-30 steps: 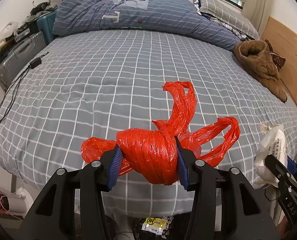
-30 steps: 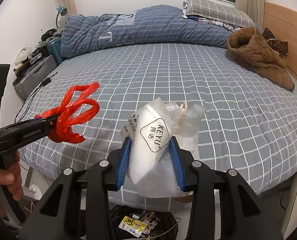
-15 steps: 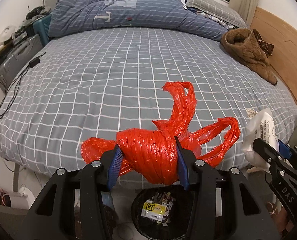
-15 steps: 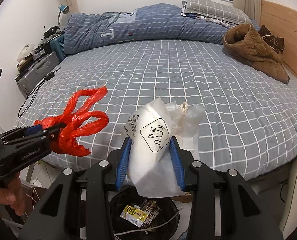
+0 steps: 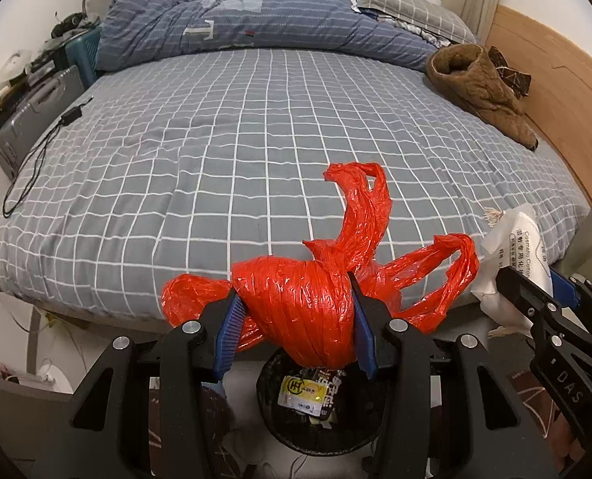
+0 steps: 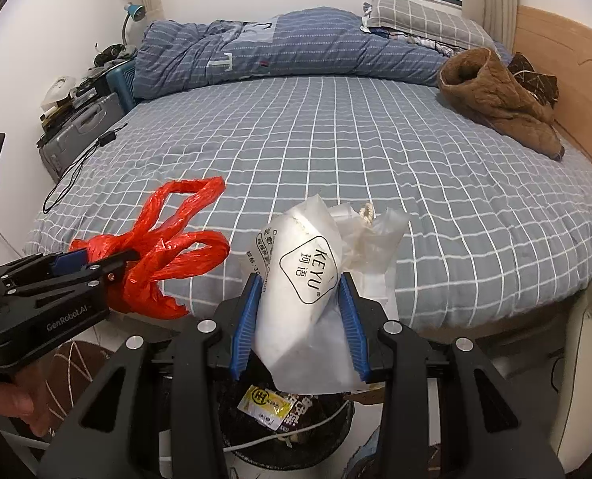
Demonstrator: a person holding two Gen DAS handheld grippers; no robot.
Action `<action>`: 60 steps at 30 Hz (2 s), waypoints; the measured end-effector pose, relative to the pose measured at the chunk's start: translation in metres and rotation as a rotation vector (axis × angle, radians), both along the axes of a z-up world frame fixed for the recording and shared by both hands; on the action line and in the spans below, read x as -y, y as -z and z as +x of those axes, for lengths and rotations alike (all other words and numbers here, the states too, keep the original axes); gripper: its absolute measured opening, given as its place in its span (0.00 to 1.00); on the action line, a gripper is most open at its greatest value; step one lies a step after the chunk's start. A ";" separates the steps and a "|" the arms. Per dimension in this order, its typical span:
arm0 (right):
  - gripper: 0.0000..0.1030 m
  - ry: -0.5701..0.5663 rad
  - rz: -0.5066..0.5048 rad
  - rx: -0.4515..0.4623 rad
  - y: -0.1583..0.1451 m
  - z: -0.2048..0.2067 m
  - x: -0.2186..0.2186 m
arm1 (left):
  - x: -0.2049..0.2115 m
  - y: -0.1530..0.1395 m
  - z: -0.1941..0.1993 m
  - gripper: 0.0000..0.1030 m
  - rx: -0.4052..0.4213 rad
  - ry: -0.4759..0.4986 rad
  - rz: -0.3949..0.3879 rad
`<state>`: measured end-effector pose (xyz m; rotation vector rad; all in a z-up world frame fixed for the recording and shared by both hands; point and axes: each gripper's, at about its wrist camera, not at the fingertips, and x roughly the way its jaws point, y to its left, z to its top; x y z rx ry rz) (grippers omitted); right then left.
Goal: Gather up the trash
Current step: 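Carry the red bag and white mask bag in both tools down over the bin, then open the left tool to drop the red bag while the right tool releases the mask bag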
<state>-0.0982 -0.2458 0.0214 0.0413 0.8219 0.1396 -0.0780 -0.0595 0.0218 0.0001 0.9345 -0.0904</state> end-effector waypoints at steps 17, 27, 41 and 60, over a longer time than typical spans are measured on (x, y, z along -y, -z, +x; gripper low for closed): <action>0.37 -0.001 -0.011 -0.031 0.019 -0.045 0.003 | 0.010 0.023 -0.054 0.46 -0.023 0.034 -0.005; 0.37 -0.001 -0.003 -0.074 0.048 -0.056 -0.002 | 0.005 0.056 -0.069 0.46 -0.057 0.033 -0.026; 0.37 -0.002 -0.021 -0.170 0.106 -0.060 -0.013 | -0.008 0.111 -0.075 0.46 -0.118 0.011 -0.007; 0.41 -0.091 -0.062 -0.368 0.193 -0.028 -0.059 | -0.059 0.178 -0.060 0.46 -0.225 -0.091 0.025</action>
